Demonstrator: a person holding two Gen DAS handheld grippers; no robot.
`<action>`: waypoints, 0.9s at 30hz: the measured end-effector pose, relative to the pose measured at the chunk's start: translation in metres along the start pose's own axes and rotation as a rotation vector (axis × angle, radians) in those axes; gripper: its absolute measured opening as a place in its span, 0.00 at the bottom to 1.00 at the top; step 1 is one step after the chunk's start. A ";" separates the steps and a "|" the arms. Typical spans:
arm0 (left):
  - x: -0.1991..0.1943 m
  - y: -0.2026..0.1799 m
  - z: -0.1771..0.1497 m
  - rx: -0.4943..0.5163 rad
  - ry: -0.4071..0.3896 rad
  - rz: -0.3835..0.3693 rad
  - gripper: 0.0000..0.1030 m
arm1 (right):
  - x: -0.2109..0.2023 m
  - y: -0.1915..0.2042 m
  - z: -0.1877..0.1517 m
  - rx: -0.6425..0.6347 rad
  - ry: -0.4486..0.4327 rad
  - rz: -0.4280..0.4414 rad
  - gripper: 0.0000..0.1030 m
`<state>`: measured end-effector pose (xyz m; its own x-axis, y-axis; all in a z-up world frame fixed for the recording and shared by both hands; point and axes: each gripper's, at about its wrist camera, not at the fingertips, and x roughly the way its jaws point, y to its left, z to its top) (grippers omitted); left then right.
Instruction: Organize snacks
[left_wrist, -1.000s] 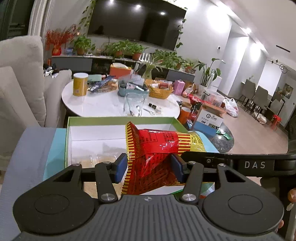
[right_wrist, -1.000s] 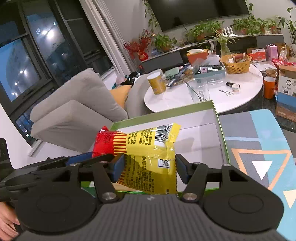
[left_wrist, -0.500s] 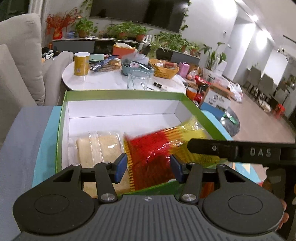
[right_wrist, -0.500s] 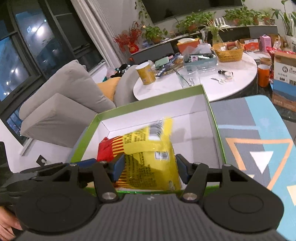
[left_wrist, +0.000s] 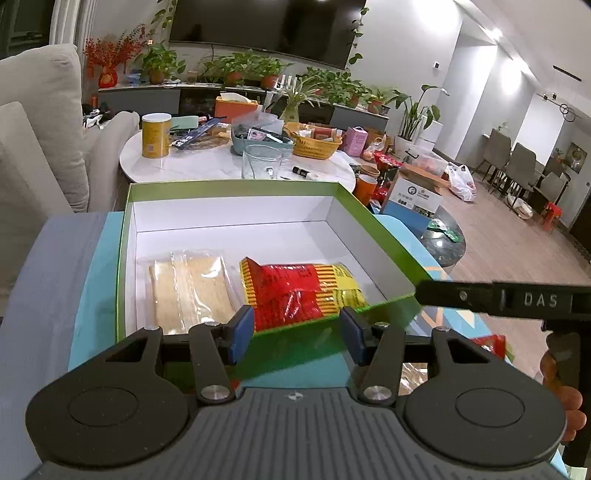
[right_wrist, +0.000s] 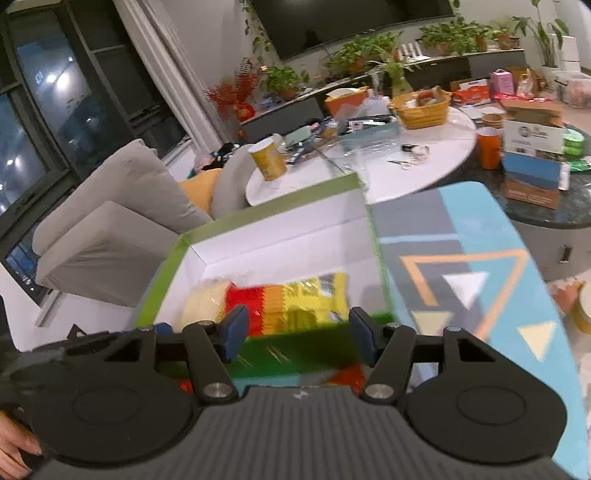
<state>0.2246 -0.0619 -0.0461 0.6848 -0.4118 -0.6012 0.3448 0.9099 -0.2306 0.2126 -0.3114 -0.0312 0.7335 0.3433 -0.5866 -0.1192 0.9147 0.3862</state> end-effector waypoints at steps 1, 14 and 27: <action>-0.002 -0.001 -0.002 0.000 0.000 0.000 0.46 | -0.003 -0.003 -0.003 0.004 0.004 -0.008 0.58; -0.035 -0.009 -0.029 -0.015 0.013 0.013 0.47 | -0.014 -0.004 -0.046 0.050 0.114 -0.016 0.58; -0.060 -0.018 -0.060 -0.018 0.050 0.002 0.47 | -0.045 0.037 -0.101 0.010 0.147 0.051 0.58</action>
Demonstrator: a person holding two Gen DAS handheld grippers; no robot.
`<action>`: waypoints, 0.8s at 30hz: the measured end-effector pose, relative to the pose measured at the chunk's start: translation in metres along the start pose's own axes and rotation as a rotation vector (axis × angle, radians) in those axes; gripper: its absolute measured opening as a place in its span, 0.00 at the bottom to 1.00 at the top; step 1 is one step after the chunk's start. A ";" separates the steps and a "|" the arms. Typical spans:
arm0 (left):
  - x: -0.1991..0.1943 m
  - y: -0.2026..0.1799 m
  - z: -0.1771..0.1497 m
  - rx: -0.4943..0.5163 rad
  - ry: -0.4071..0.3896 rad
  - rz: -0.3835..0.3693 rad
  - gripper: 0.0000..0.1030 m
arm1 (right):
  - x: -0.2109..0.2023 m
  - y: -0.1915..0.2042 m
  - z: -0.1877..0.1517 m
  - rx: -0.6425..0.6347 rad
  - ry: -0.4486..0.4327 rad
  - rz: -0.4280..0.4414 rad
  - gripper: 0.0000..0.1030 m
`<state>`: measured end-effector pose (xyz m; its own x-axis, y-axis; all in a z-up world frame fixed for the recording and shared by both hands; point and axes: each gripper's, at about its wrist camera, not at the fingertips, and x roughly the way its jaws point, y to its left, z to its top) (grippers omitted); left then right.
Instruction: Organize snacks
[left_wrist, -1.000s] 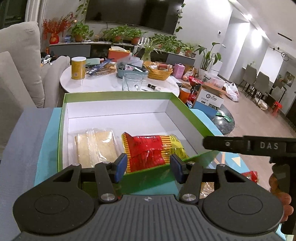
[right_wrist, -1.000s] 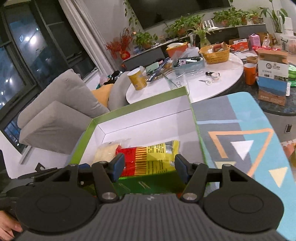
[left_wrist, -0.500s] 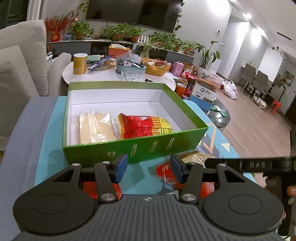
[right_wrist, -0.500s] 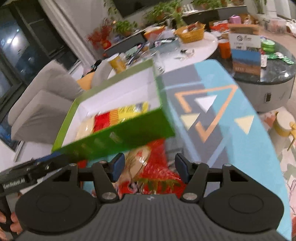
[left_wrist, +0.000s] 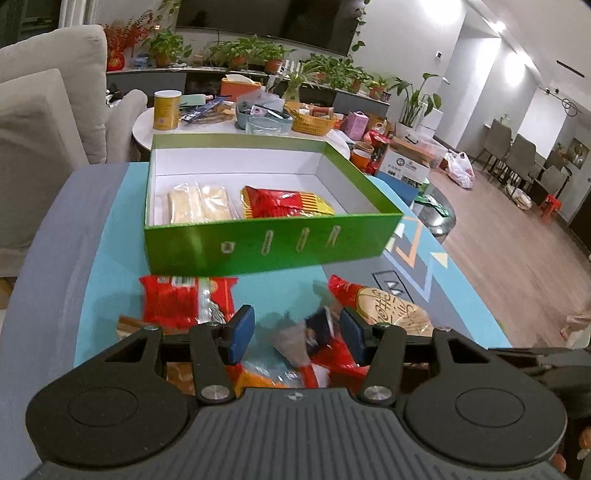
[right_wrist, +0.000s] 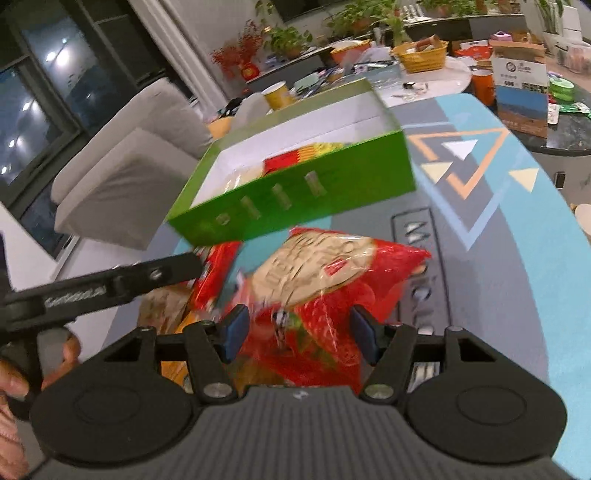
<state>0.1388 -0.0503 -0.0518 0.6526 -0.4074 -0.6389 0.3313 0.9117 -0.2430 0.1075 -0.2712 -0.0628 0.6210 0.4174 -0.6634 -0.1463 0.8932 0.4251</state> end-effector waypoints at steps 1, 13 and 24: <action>-0.002 -0.002 -0.002 0.006 0.000 -0.007 0.47 | -0.003 0.000 -0.004 0.002 0.007 0.006 0.58; 0.017 -0.049 0.005 0.122 0.017 -0.101 0.47 | -0.042 -0.044 0.001 0.201 -0.111 -0.077 0.58; 0.047 -0.044 -0.006 0.095 0.091 -0.098 0.57 | -0.025 -0.059 0.001 0.289 -0.080 -0.060 0.58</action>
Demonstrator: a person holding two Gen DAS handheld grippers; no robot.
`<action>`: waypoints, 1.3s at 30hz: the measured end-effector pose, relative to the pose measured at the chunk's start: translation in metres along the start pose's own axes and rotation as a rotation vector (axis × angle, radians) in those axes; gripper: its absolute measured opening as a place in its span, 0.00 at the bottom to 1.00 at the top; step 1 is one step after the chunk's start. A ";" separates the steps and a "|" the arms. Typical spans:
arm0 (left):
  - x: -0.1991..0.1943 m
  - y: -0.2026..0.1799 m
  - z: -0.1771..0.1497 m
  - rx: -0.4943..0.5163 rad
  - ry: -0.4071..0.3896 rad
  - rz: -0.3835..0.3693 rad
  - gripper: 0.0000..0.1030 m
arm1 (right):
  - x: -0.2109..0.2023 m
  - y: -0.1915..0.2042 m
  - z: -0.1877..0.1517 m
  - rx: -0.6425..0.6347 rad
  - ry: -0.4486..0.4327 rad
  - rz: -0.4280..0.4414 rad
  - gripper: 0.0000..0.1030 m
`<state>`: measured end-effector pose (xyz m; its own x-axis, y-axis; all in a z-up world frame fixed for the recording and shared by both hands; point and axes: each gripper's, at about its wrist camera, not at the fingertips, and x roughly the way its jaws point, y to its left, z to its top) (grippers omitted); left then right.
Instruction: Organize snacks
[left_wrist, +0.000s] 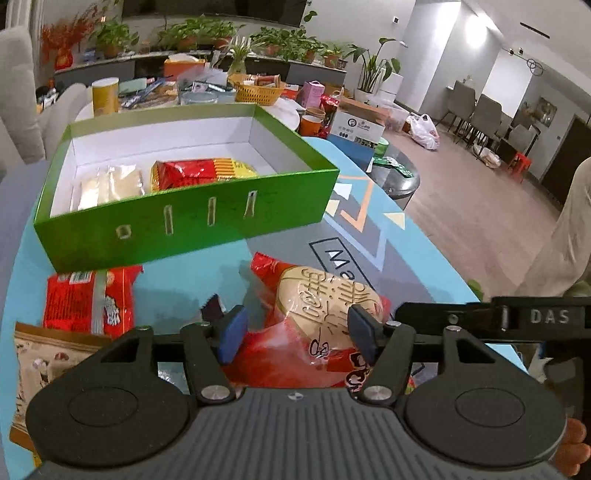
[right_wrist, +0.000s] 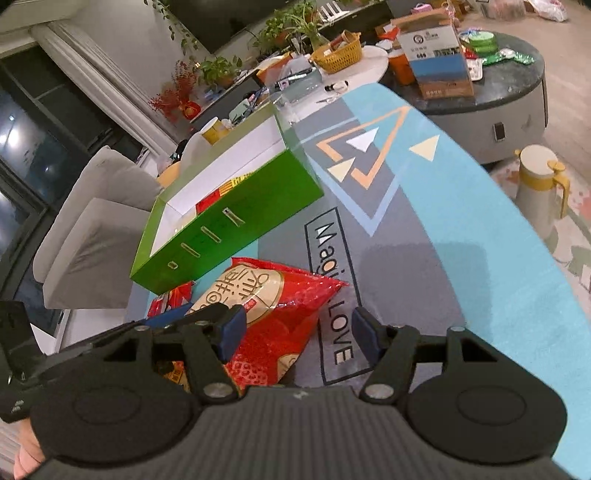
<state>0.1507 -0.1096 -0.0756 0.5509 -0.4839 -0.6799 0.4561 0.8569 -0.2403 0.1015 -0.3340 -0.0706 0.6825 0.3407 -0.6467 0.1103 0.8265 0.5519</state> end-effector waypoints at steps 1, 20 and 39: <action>0.000 0.001 -0.002 -0.002 0.002 0.001 0.57 | 0.002 0.000 0.000 0.005 0.005 0.003 0.58; -0.026 -0.017 -0.024 0.064 0.016 -0.014 0.55 | 0.009 0.007 -0.003 -0.012 0.048 0.014 0.59; 0.008 -0.007 -0.021 0.024 0.079 -0.074 0.55 | 0.029 0.015 -0.006 -0.025 0.106 0.010 0.51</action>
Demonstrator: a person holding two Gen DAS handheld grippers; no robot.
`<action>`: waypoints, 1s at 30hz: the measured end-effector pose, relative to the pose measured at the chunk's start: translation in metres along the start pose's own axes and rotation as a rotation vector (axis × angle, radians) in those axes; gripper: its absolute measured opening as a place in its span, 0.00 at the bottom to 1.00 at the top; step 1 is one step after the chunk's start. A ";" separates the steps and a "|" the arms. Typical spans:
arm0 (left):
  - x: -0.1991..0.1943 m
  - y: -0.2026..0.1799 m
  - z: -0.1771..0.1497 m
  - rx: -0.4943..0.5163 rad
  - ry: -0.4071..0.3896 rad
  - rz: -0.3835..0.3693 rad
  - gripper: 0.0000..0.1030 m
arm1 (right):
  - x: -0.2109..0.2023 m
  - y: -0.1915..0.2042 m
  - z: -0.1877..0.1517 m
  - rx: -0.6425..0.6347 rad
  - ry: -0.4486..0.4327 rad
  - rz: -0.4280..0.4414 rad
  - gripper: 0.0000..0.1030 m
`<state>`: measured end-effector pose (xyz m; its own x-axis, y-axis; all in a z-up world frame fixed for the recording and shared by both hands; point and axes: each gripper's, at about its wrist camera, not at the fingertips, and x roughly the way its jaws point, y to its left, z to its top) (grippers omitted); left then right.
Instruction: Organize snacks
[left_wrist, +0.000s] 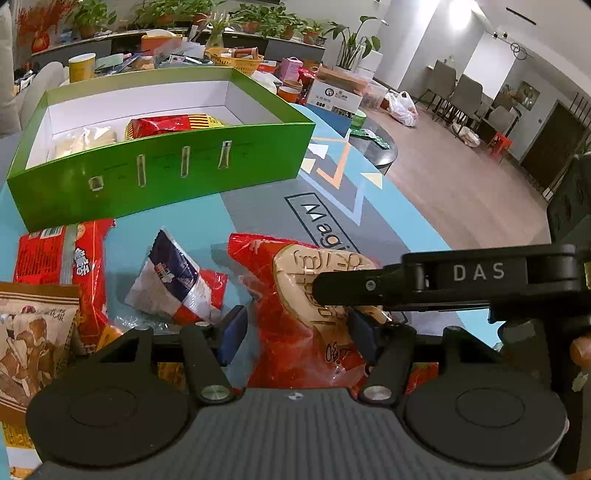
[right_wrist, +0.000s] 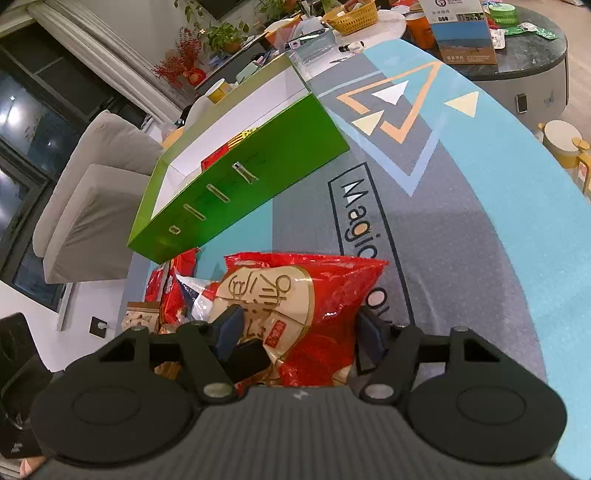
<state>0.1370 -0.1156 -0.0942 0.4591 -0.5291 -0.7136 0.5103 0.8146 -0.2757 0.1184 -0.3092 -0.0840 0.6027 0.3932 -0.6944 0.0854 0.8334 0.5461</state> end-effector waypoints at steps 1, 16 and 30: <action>0.001 -0.001 0.001 0.001 0.001 0.000 0.54 | 0.000 0.001 0.000 -0.004 -0.003 -0.005 0.51; -0.033 -0.018 0.014 0.037 -0.101 -0.013 0.40 | -0.025 0.036 0.009 -0.139 -0.124 -0.034 0.38; -0.076 -0.022 0.038 0.065 -0.242 0.018 0.40 | -0.049 0.070 0.031 -0.221 -0.233 0.018 0.38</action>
<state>0.1186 -0.1019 -0.0095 0.6253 -0.5629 -0.5405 0.5430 0.8113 -0.2168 0.1193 -0.2820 0.0026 0.7702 0.3304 -0.5455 -0.0860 0.9013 0.4245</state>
